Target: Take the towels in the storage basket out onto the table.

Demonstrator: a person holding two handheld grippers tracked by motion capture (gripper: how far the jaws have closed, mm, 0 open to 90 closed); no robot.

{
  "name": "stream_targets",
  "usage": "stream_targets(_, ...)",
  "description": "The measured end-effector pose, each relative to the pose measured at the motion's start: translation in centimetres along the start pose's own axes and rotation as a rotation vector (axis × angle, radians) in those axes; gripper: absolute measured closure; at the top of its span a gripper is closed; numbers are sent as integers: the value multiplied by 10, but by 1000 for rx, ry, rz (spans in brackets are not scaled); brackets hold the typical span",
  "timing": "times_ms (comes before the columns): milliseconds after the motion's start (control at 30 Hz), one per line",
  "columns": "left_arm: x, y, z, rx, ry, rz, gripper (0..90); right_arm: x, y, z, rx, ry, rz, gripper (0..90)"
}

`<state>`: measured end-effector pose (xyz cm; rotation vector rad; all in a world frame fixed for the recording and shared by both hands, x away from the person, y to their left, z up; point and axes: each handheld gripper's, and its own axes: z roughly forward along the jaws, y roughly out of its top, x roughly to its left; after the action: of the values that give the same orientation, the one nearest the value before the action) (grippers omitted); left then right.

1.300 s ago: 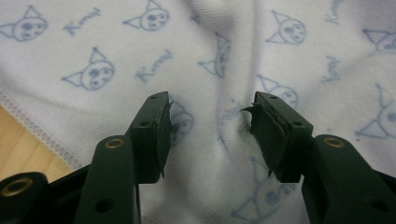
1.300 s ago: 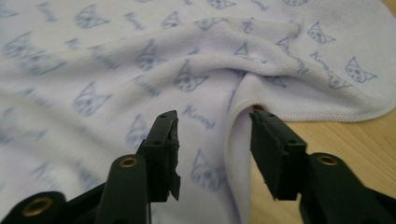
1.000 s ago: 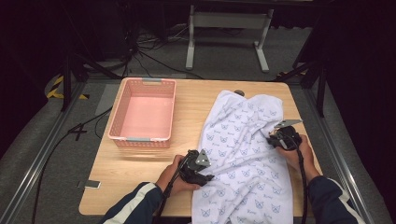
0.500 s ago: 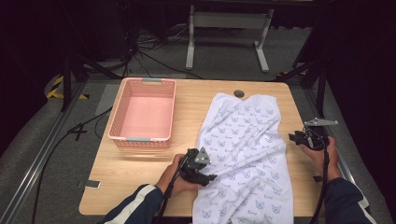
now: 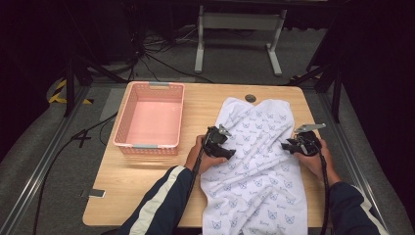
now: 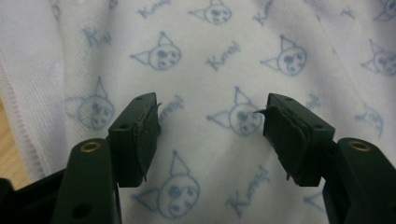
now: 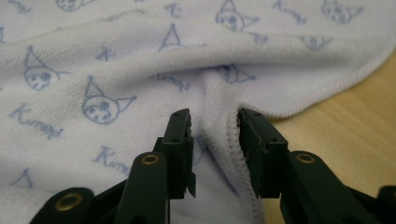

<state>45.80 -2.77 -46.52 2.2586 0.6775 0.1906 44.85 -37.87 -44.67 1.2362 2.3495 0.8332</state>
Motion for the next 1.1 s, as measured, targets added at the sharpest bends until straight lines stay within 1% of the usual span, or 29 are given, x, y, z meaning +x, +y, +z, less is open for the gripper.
stream_targets(33,-3,-2,-3,10,2,7,376,-3,-5,-7,27,5,18,638)
stream_targets(100,-10,-9,-10,31,-9,40,375,-3,-9,-10,30,10,22,639)
stream_targets(200,-24,-19,-19,37,-60,65,373,1,-20,-22,52,15,32,642)
stream_targets(233,-30,-23,-22,38,-78,67,372,3,-24,-26,62,14,25,642)
stream_targets(267,-36,-25,-25,49,-92,91,373,6,-28,-30,71,17,19,639)
stream_targets(300,-44,-27,-29,81,-99,122,373,9,-31,-35,86,15,12,628)
stream_targets(367,-54,-31,-34,88,-141,121,372,13,-39,-44,121,22,2,616)
stream_targets(400,-59,-33,-37,101,-161,132,372,15,-41,-47,137,27,5,607)
stream_targets(433,-62,-34,-39,97,-157,138,375,17,-43,-51,165,34,3,596)
stream_targets(467,-63,-34,-40,80,-161,138,370,18,-44,-54,184,38,-6,595)
stream_targets(500,-62,-33,-41,67,-152,133,356,19,-44,-56,199,46,-16,591)
stream_targets(533,-58,-29,-42,41,-125,135,350,19,-44,-57,202,41,-38,579)
stream_targets(567,-56,-26,-41,20,-102,117,343,18,-41,-59,185,36,-41,574)
stream_targets(600,-48,-20,-40,-9,-80,80,336,16,-39,-59,163,25,-36,570)
stream_targets(633,-39,-13,-38,-34,-72,40,328,10,-34,-60,121,12,-20,553)
stream_targets(667,-31,-5,-35,-52,-37,33,327,6,-27,-59,85,-11,-5,532)
stream_targets(700,-31,-5,-35,-52,-37,33,326,1,-21,-56,40,-47,-10,525)
stream_targets(733,-23,2,-31,-67,8,28,326,1,-21,-56,40,-47,-10,525)
stream_targets(767,-14,7,-27,-84,8,-5,335,-4,-13,-53,6,-78,-4,529)
stream_targets(800,-4,12,-22,-87,32,-31,340,-8,-7,-49,-13,-91,-9,528)
stream_targets(833,3,16,-18,-98,66,-48,342,-12,-1,-44,-57,-118,-15,548)
stream_targets(867,12,19,-12,-97,77,-70,350,-16,4,-38,-61,-139,-11,559)
stream_targets(900,18,21,-8,-86,97,-85,352,-20,9,-30,-72,-142,0,574)
stream_targets(933,22,21,-4,-85,115,-88,366,-23,12,-25,-91,-146,3,622)
stream_targets(967,28,22,0,-76,121,-92,388,-24,14,-21,-92,-149,6,652)
stream_targets(1000,31,23,2,-69,121,-101,398,-24,17,-12,-82,-153,-15,660)
stream_targets(1033,39,23,9,-62,151,-103,403,-24,18,-9,-83,-154,-15,661)
stream_targets(1067,39,23,9,-62,151,-103,412,-24,18,-9,-83,-154,-15,661)
stream_targets(1100,43,23,13,-58,159,-112,412,-25,18,-5,-76,-151,-10,664)
